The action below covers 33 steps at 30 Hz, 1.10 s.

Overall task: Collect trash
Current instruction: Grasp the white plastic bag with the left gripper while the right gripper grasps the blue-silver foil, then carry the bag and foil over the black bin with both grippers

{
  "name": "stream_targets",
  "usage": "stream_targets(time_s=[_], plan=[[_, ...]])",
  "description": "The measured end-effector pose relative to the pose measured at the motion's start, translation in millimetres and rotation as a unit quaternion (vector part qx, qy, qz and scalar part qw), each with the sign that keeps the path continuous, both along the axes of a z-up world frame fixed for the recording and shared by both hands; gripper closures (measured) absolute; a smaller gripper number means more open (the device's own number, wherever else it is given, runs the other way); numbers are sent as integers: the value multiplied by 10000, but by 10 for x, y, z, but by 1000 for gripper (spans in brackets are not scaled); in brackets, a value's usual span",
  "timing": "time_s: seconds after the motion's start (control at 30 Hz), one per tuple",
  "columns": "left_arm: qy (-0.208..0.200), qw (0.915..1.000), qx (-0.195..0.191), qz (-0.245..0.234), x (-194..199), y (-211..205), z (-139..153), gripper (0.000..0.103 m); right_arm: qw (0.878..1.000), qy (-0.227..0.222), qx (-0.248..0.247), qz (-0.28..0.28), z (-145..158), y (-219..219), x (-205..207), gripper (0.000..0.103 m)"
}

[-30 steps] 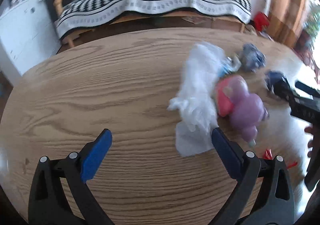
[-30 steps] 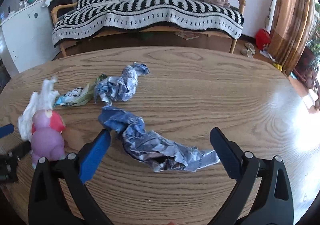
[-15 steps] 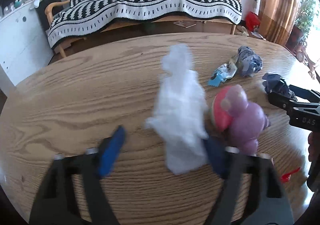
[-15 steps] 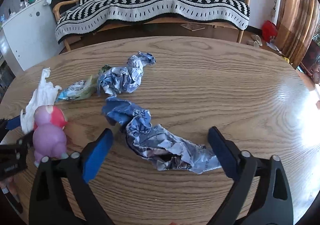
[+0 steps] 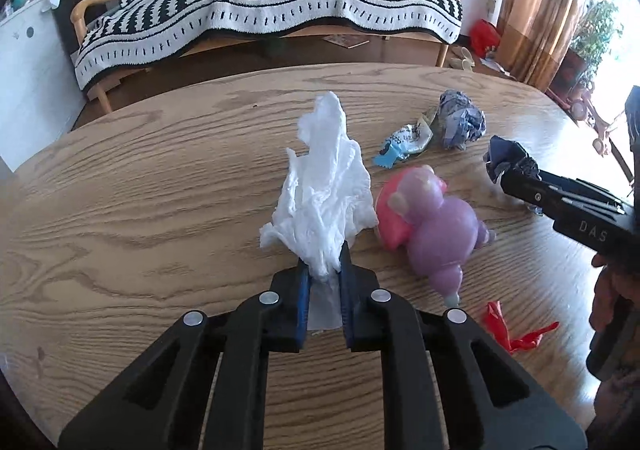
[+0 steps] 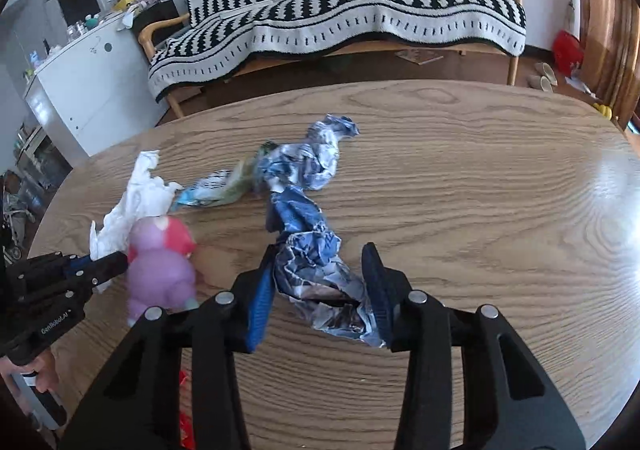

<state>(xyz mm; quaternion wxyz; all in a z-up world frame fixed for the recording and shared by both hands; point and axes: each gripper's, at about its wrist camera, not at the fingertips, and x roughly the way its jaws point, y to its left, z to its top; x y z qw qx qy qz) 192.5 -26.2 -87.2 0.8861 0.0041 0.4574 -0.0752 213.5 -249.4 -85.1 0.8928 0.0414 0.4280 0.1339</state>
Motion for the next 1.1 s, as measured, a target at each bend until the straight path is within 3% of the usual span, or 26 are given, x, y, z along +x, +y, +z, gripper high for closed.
stream_targets(time_s=[0.27,0.5,1.1], plan=[[-91,9997,-160,146,-14,75,114,91,9997,-237,28,34,103,34,-55,61],[-136,9995,-236,189,-23,79,160,91,9993,-93,348,93,58,91,-57,61],[5,9990,-439,82,-45,73,116,91,9998,-161,13,140,6,187,-75,61]])
